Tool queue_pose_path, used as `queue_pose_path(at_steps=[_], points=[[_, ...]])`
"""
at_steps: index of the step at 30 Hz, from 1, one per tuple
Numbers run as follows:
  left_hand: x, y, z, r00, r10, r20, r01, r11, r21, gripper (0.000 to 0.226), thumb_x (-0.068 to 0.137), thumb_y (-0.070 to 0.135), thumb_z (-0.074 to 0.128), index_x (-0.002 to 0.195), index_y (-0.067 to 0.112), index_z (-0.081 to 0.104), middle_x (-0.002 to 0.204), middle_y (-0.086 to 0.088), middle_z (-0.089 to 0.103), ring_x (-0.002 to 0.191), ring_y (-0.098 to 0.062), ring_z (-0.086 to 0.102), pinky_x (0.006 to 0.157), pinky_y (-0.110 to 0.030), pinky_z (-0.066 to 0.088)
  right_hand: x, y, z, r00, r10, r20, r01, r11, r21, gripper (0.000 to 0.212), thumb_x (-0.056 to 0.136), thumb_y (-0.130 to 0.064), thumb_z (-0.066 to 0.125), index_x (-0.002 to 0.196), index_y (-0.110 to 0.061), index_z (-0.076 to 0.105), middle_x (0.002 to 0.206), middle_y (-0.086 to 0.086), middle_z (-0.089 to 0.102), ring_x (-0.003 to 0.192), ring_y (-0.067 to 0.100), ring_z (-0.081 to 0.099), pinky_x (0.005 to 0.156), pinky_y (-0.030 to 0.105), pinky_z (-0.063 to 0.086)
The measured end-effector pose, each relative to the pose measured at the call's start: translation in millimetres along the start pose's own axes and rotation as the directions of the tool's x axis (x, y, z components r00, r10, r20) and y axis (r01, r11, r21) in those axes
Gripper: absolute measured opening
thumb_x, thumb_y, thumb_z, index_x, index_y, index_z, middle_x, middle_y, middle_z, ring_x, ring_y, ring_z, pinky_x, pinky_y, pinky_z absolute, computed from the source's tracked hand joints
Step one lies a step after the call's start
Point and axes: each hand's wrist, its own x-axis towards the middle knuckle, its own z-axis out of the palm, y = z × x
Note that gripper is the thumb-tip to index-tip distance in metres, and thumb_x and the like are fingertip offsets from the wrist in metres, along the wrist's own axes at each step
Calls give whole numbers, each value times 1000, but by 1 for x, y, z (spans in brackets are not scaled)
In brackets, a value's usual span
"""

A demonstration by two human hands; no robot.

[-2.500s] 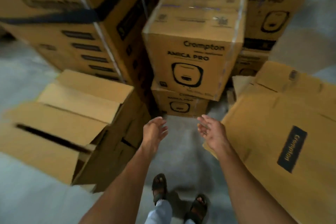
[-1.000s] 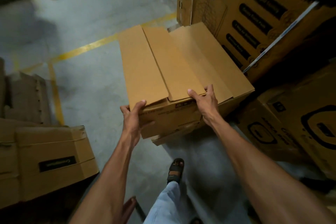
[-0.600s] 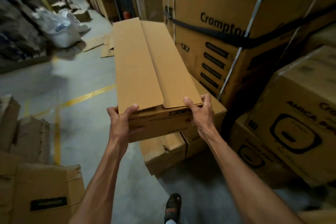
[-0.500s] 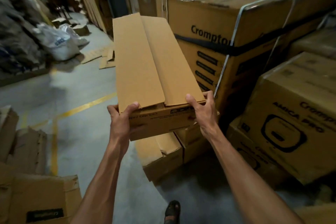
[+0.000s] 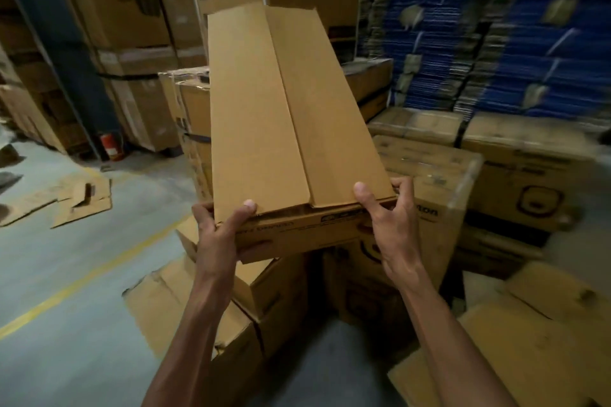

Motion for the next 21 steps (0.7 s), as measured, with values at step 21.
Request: queue_pose_path(at_steps=[21], points=[[108,-61,189,812,-179,555,186,982,45,44,95,34,68,125,21,38,124,-5,53,109,-24,65,76,-56,62,78,42,-106,856,56,-513,-150,979,-142,37,89,-45,74,105,-29,44,104,-8,66,95,21,66,77,53,60]])
